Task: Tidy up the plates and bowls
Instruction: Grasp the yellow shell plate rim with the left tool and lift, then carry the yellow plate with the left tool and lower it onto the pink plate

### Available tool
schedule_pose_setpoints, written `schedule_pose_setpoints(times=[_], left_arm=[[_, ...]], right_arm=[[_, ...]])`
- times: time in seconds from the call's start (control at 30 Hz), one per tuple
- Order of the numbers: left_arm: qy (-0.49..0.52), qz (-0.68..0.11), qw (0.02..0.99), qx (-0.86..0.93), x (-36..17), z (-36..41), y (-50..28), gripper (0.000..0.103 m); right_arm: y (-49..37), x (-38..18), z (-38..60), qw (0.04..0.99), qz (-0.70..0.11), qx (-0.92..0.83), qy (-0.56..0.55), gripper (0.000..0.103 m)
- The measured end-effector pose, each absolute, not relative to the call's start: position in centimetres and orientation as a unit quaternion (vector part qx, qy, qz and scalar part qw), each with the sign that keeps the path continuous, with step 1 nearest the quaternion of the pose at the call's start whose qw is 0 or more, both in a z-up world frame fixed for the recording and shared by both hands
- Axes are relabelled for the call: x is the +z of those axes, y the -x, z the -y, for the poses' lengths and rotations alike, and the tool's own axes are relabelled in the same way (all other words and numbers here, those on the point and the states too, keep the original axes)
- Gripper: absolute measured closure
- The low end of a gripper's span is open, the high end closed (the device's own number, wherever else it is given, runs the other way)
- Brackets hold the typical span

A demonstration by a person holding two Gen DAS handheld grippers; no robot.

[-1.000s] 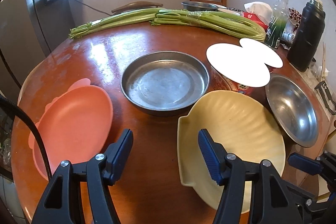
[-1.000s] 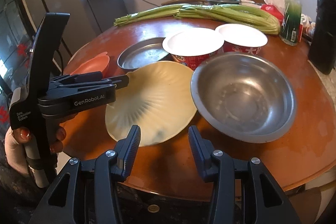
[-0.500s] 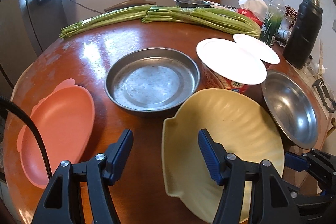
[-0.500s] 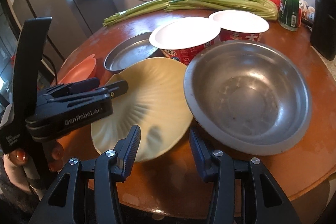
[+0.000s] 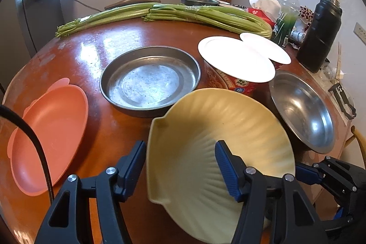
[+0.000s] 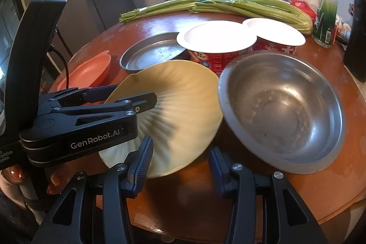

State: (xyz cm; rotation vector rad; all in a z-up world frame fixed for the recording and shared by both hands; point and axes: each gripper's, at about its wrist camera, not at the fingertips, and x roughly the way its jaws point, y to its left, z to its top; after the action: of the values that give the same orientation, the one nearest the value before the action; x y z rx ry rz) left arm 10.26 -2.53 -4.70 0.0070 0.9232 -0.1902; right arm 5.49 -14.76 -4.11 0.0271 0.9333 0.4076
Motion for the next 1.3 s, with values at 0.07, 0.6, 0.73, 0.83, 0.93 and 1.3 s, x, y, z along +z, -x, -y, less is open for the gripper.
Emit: schedule_pose_setpoints(times=[0.07, 0.6, 0.73, 0.83, 0.93, 1.3], left_arm=[[-0.005, -0.444, 0.892, -0.091, -4.7, 2.5, -10.0, 0.041], [0.001, -0.437, 0.897, -0.064, -4.4, 0.5, -8.9, 0.041], [0.003, -0.428, 0.903, -0.044, -4.0, -0.3, -8.5, 0.041], [0.004, -0.432, 0.901, -0.045, -4.3, -0.4, -8.4, 0.041], [0.005, -0.441, 0.896, -0.053, -4.8, 0.0, -8.5, 0.041], [0.009, -0.428, 0.901, -0.067, -4.1, 0.4, -7.8, 0.044]], right_arm=[[-5.4, -4.1, 14.5, 0.873, -0.446, 0.198, -0.009, 0.054], [-4.6, -4.4, 13.2, 0.864, -0.451, 0.224, 0.004, 0.053], [-5.0, -4.4, 13.8, 0.866, -0.452, 0.213, -0.002, 0.053], [-5.2, -4.5, 14.1, 0.867, -0.452, 0.21, -0.008, 0.053], [-5.0, -4.5, 13.6, 0.867, -0.448, 0.219, 0.001, 0.053], [-4.4, -3.6, 12.5, 0.877, -0.425, 0.223, 0.032, 0.052]])
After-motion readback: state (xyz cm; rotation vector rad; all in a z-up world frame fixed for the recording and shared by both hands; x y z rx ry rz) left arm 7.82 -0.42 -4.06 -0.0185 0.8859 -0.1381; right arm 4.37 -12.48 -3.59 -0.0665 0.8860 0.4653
